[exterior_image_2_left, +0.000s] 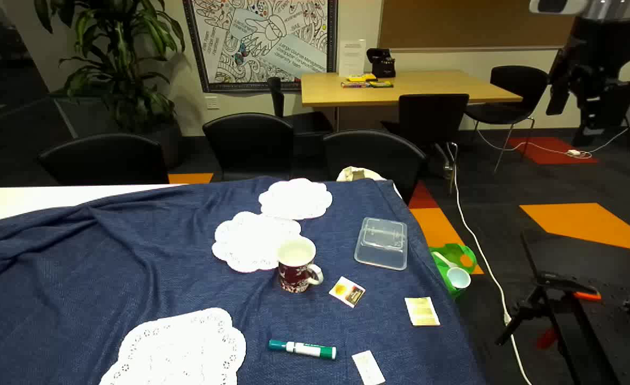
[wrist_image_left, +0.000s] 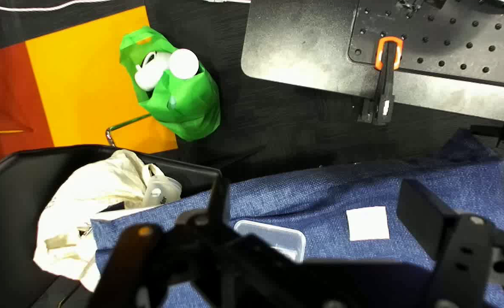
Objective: Put the marker in the cup
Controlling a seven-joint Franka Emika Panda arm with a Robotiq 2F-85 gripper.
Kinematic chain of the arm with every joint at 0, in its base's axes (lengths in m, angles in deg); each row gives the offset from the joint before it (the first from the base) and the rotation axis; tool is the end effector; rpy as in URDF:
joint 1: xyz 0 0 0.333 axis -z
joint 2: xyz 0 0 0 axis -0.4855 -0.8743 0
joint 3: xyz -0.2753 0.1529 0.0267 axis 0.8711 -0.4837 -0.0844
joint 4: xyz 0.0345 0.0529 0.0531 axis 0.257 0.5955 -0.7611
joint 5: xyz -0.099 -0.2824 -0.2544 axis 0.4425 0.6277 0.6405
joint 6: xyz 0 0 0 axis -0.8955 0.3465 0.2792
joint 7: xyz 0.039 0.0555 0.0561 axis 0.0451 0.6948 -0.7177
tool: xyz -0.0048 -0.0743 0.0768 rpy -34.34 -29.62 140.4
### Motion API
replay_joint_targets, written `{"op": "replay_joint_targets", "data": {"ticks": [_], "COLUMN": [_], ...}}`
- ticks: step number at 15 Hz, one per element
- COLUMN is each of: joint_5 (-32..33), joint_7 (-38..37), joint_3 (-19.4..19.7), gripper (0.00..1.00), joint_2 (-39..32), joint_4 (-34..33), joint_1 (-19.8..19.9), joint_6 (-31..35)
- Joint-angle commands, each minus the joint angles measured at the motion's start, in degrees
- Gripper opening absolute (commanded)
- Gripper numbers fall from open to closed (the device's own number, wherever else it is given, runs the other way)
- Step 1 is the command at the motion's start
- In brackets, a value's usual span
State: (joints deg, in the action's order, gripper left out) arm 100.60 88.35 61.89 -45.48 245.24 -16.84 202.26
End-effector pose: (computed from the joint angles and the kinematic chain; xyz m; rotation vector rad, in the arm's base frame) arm 0.2872 -0.1538 0.4106 2.9174 0.2303 -0.2385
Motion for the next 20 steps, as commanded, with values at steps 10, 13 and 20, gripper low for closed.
{"op": "replay_joint_targets", "data": {"ticks": [10, 13, 20], "joint_5": [-2.2, -4.2, -10.3], "joint_7": [0.0, -0.1, -1.7], "joint_3": [0.0, -1.3, -5.5], "gripper": [1.00, 1.00, 1.00], "joint_2": [0.2, -0.5, -6.0], "joint_4": [-1.1, -2.0, -4.4], "joint_1": [-3.3, -6.4, -13.4], "joint_6": [3.2, 7.7, 17.6]}}
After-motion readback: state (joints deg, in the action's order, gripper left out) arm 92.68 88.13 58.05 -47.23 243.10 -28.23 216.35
